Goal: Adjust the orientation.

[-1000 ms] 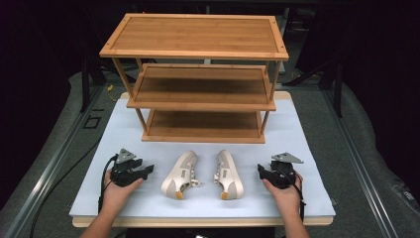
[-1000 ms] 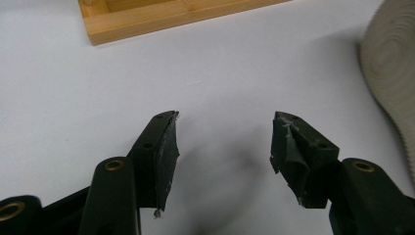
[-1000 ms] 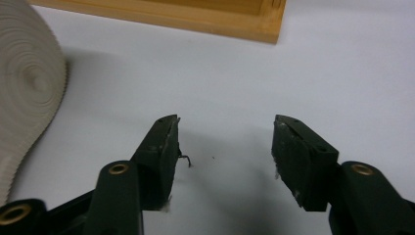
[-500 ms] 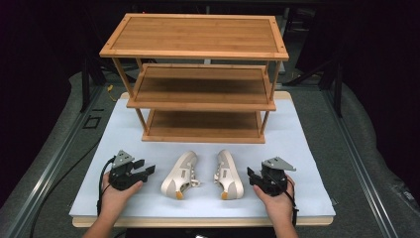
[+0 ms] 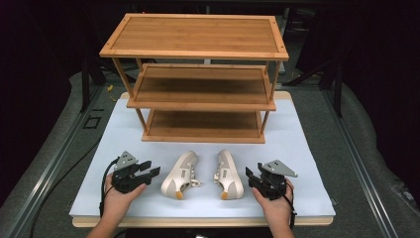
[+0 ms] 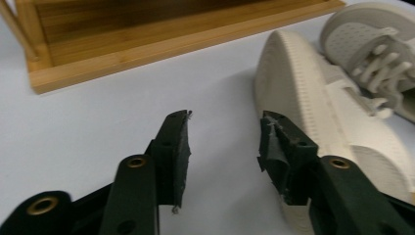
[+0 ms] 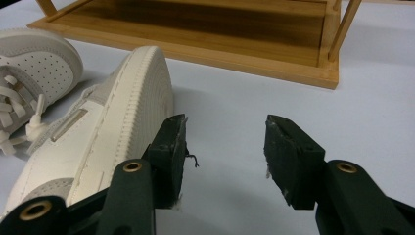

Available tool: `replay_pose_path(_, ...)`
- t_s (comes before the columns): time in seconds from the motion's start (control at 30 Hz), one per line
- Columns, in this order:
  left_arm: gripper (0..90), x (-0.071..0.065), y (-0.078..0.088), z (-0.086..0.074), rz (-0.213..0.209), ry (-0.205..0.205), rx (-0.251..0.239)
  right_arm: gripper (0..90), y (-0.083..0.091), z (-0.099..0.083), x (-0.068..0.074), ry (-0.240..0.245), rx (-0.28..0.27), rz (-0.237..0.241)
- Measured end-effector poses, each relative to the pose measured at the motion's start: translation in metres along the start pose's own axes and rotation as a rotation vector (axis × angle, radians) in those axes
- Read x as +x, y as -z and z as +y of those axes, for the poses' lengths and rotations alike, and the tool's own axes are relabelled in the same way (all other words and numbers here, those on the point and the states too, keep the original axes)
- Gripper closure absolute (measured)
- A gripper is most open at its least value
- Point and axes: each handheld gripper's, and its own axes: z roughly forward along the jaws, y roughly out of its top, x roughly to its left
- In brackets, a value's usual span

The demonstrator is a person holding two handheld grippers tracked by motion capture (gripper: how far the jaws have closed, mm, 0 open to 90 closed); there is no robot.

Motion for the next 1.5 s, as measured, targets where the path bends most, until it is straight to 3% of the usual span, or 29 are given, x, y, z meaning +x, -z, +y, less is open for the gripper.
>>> replay_pose_path(0.1, 63.3, -0.003, 0.001, 0.001, -0.033, -0.009, 0.007, 51.2, 0.000, 0.000, 0.000, -0.006, -0.017, -0.002)
replay_pose_path(0.13, 66.1, -0.007, 0.001, 0.001, -0.062, -0.010, 0.016, 51.5, 0.000, 0.000, 0.000, -0.006, -0.018, -0.002)
replay_pose_path(0.43, 81.1, -0.022, 0.002, 0.004, -0.116, -0.032, 0.016, 51.6, -0.002, -0.001, -0.005, -0.039, -0.009, 0.005)
replay_pose_path(0.6, 86.7, -0.032, -0.001, 0.004, -0.146, -0.070, 0.044, 51.2, -0.002, -0.001, -0.006, -0.049, -0.003, 0.004)
replay_pose_path(0.8, 89.1, -0.034, -0.002, 0.003, -0.131, -0.092, 0.051, 50.7, -0.002, -0.001, -0.006, -0.052, -0.001, 0.010)
replay_pose_path(0.83, 89.0, -0.031, -0.002, 0.002, -0.140, -0.075, 0.050, 50.7, -0.002, -0.001, -0.006, -0.053, -0.001, 0.010)
replay_pose_path(0.97, 89.0, -0.029, -0.002, 0.002, -0.139, -0.067, 0.051, 50.6, -0.002, -0.001, -0.006, -0.054, -0.002, 0.007)
replay_pose_path(1.5, 89.4, -0.013, 0.000, 0.000, -0.092, -0.017, 0.048, 52.4, -0.002, -0.001, -0.006, -0.054, 0.006, 0.016)
